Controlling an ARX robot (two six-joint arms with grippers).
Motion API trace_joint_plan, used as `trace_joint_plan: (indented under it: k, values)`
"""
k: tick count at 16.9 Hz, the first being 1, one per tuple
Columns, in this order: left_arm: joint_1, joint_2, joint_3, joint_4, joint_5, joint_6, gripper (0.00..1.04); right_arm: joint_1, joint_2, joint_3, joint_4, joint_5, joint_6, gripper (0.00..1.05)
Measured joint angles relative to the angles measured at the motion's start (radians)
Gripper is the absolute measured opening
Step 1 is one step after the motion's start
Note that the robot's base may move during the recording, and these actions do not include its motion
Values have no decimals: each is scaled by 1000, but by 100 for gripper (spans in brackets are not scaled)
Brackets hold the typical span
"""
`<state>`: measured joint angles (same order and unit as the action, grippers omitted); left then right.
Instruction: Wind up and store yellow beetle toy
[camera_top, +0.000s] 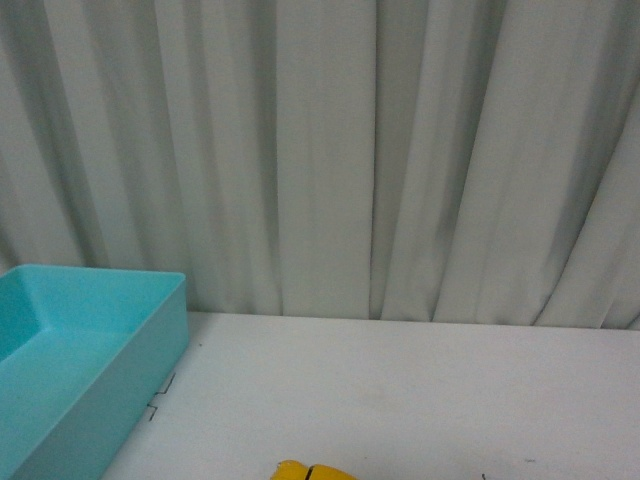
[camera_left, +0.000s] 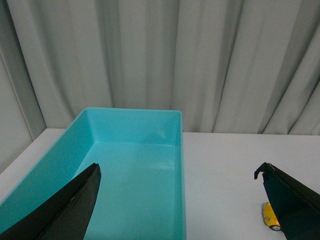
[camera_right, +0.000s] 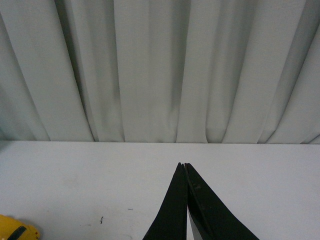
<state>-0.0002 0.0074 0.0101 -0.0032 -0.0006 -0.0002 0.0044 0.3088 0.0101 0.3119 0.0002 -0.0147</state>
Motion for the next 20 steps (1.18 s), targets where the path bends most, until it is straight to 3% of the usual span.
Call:
trace_joint_plan:
  k: [7,9,14,20]
  values:
    - [0,0,0,0,0,0,98,0,-144,0,-148,0,0,2]
    - [0,0,0,0,-1,0,98,0,-283,1,-321,0,0,2]
    - [0,0,0,0,0,0,98,0,-306,1,-315,0,0,3]
    - [0,0,0,0,0,0,98,0,-306,1,-315,0,0,57]
